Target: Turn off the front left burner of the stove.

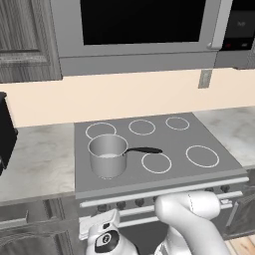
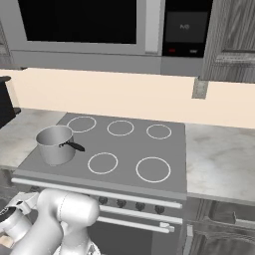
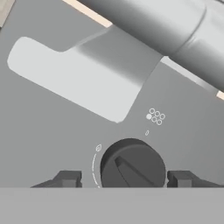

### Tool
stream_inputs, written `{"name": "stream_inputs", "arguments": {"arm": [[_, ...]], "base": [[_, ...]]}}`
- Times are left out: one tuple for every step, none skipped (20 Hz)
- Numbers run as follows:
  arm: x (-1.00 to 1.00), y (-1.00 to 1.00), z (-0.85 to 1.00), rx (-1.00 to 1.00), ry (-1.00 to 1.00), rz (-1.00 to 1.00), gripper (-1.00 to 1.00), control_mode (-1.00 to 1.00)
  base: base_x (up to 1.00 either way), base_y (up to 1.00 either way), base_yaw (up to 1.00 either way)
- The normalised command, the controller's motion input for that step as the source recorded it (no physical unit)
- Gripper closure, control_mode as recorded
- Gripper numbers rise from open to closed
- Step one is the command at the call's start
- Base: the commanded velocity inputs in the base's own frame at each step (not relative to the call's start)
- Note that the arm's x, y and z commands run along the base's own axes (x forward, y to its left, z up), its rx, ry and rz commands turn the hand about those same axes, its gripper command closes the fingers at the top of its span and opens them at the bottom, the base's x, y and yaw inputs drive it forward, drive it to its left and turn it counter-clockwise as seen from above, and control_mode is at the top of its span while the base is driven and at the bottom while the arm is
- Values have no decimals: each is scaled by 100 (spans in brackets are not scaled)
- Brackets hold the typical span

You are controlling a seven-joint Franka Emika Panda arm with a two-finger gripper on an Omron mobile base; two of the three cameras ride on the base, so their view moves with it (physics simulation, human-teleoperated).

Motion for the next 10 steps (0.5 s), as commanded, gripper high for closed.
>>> {"name": "stream_inputs", "arguments": {"arm": [[2,0,0,0,0,0,-100,-100],[4,0,0,0,0,0,-100,-100],[6,0,0,0,0,0,100,-100],[14,0,0,0,0,0,100,-100],[14,0,0,0,0,0,100,-100],[15,0,0,0,0,0,100,-100],[10,0,0,0,0,0,100,-100],[6,0,0,0,0,0,100,-100],[1,0,0,0,0,0,100,-100],[0,0,0,0,0,0,100,-100]], "base": [[0,0,0],[0,0,0],[0,0,0],[0,0,0],[0,0,0],[0,0,0],[0,0,0],[0,0,0],[0,0,0],[0,0,0]]}}
